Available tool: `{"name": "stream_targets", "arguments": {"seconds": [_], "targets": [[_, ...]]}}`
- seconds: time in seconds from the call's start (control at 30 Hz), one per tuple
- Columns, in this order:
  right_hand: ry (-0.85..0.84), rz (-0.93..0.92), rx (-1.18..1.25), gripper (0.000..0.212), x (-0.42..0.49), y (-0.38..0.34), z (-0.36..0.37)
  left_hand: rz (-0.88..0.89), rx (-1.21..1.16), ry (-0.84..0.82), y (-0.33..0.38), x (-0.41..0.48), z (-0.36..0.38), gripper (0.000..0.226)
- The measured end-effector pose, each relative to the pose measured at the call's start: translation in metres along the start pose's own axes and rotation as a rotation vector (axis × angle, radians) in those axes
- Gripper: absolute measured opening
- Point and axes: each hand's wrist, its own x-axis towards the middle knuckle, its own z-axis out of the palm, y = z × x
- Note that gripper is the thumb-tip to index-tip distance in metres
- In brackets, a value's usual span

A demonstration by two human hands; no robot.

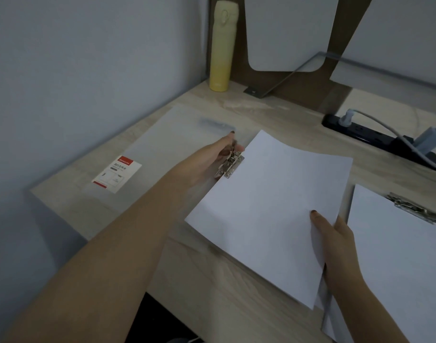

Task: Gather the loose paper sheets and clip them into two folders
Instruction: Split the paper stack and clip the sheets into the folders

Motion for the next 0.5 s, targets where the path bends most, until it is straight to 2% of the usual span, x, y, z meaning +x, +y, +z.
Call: {"name": "stream_targets", "arguments": {"seconds": [0.13,0.23,0.4,0.5], "targets": [[-0.001,-0.011,-0.033,0.035,-0.002,-0.001,0.002,0.028,-0.119,-0.069,-0.008,-0.011,-0.011,0.035],[0.002,-0.015,-0.050,0.033,-0.002,-0.001,0.002,-0.002,-0.153,-0.056,-0.006,-0.015,-0.016,0.031],[0.035,-0.035,-0.048,0.036,-0.003,-0.002,0.003,-0.153,0.065,0.039,0.008,-0.018,-0.020,0.037],[0.044,-0.026,-0.043,0.038,-0.002,-0.001,0.003,-0.214,0.163,0.073,0.014,-0.021,-0.020,0.048]]}}
